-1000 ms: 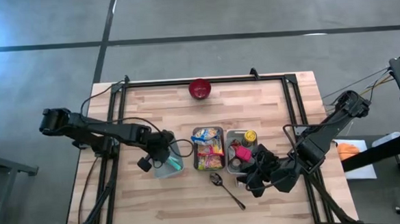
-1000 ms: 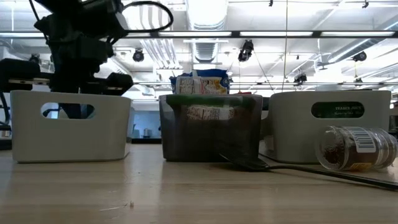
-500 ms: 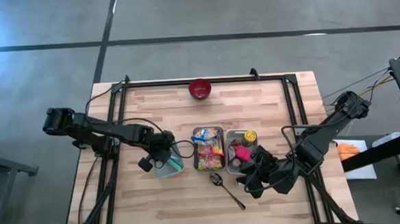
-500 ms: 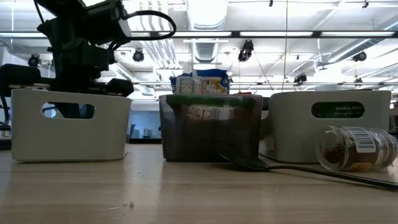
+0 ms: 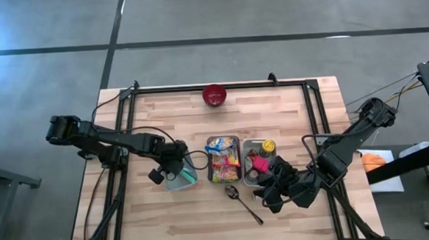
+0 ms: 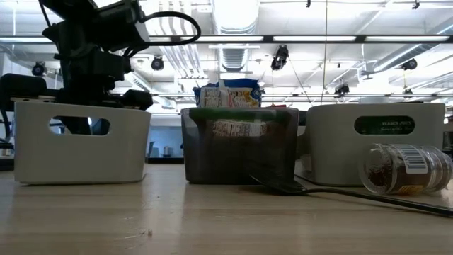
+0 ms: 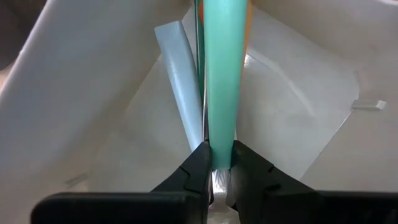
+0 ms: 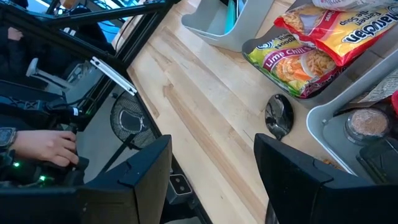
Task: Pick & Place Food Item
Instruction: Put the light green spoon into the left gray bin, then put the brown seasoning into the right gray bin
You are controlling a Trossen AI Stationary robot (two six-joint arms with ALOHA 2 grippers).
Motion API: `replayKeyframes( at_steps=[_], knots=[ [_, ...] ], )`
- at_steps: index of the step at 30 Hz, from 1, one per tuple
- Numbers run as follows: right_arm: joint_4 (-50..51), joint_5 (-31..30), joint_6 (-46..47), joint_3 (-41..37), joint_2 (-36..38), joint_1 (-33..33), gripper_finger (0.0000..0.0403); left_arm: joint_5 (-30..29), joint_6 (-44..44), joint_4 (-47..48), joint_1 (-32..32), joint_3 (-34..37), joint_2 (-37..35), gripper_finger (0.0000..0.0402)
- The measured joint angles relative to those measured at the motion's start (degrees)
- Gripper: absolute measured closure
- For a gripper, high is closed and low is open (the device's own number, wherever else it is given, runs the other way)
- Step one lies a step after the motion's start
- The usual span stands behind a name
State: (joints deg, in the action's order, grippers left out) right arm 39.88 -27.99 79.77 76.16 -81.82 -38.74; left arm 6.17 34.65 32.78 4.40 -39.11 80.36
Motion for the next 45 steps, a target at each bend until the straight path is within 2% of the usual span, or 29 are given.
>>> replayKeyframes(
  at_steps=[34, 38, 45],
  knots=[
    [-0.4, 0.0, 0.2, 0.0, 0.0, 0.0, 0.0178, 0.0, -0.2, -0.3, 0.0, 0.0, 0.0, 0.0339],
    [-0.4, 0.0, 0.2, 0.0, 0.0, 0.0, 0.0178, 0.0, -0.6, -0.3, 0.0, 0.0, 0.0, 0.0312],
    [-0.5, 0.0, 0.2, 0.0, 0.0, 0.0, 0.0178, -0.1, -0.4, 0.0, 0.0, -0.4, 0.1, 0.0232]
  ],
)
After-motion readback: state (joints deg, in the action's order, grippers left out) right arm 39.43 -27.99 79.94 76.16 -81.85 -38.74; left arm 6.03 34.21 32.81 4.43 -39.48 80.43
